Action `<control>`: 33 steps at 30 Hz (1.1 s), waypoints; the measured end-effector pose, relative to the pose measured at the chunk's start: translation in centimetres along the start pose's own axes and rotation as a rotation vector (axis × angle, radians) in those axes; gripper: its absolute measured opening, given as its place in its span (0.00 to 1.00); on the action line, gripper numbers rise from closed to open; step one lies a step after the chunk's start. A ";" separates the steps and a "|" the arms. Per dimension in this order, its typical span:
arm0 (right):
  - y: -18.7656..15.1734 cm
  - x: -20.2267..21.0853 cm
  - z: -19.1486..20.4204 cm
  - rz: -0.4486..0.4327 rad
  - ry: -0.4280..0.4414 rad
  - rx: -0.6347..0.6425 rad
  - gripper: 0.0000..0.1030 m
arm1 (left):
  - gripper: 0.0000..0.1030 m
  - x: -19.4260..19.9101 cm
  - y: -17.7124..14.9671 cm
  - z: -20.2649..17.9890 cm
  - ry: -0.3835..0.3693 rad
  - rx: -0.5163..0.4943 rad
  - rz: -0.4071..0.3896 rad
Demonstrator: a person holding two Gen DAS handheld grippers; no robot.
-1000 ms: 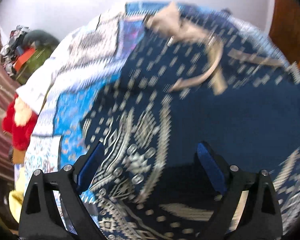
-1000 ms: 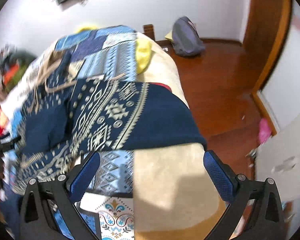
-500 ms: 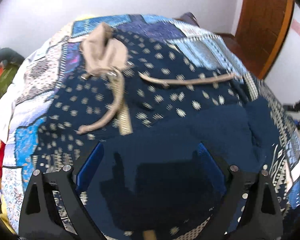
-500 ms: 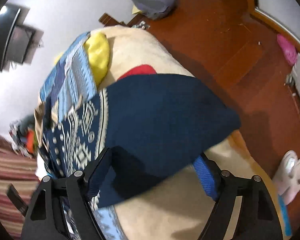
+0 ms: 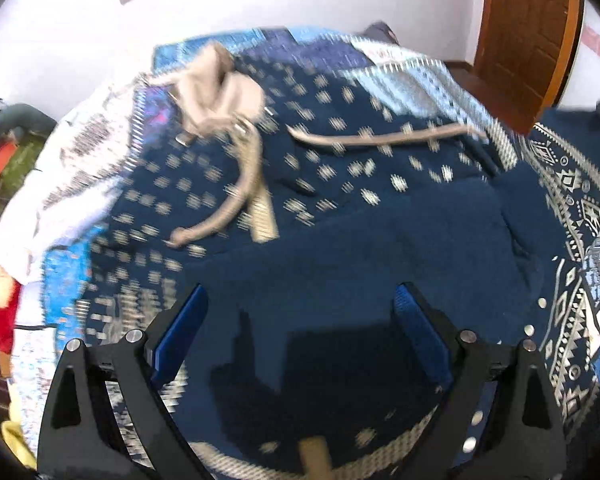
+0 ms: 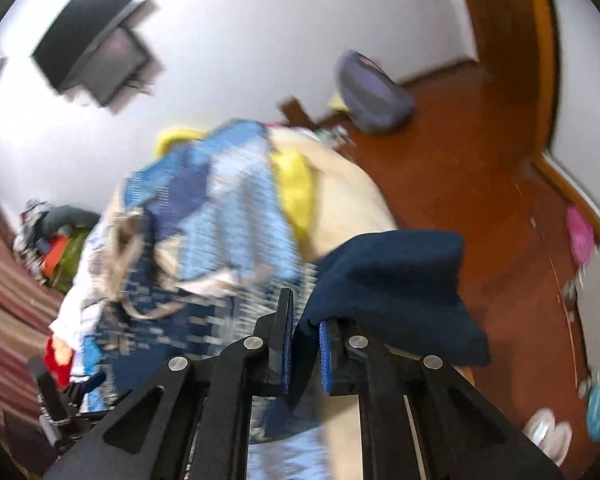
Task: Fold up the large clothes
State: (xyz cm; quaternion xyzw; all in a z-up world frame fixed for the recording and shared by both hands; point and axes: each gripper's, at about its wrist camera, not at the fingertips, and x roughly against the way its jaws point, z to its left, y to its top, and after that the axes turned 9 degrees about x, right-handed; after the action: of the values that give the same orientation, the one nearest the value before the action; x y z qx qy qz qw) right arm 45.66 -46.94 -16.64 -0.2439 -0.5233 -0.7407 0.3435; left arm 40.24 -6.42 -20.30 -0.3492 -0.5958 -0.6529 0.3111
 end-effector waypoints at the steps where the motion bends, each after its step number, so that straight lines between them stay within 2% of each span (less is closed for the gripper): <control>1: 0.6 0.6 1.2 -0.013 0.011 0.020 0.08 | 0.92 0.8 0.1 0.5 0.006 0.002 -0.016; 5: 3.0 3.0 8.5 -0.071 0.110 0.134 0.08 | 0.92 4.9 0.2 3.3 0.027 0.041 -0.090; 10: 2.8 3.2 16.6 -0.068 0.263 0.191 0.08 | 0.92 8.4 -0.4 7.4 0.014 0.128 -0.131; 13: 0.4 0.6 21.0 0.013 0.307 0.241 0.08 | 0.92 9.4 -1.7 9.6 0.023 0.166 -0.129; 16: -3.7 -3.9 24.1 0.159 0.310 0.275 0.08 | 0.92 9.9 -3.5 11.6 0.031 0.192 -0.106; 18: -6.1 -6.4 24.6 0.244 0.275 0.290 0.09 | 0.92 9.9 -4.8 12.6 0.038 0.201 -0.089; 22: -10.5 -10.4 24.3 0.396 0.123 0.339 0.09 | 0.92 9.0 -7.2 13.7 0.046 0.209 -0.039; 24: -12.2 -11.7 23.3 0.510 0.100 0.355 0.09 | 0.92 8.3 -8.0 13.7 0.043 0.205 -0.008; 26: -12.3 -11.2 22.9 0.519 0.112 0.384 0.09 | 0.92 8.1 -8.3 13.4 0.039 0.197 0.008; 30: -12.4 -9.3 22.2 0.602 0.134 0.407 0.09 | 0.92 8.4 -7.6 11.5 0.015 0.170 -0.005; 33: -12.5 -6.5 21.3 0.555 0.125 0.460 0.09 | 0.92 9.0 -6.2 9.6 -0.017 0.141 -0.027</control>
State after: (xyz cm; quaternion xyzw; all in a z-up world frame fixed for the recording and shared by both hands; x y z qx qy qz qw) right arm 40.35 -22.49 -21.78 -0.2473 -0.5681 -0.4957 0.6086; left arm 30.87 3.86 -15.89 -0.3237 -0.6476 -0.6105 0.3212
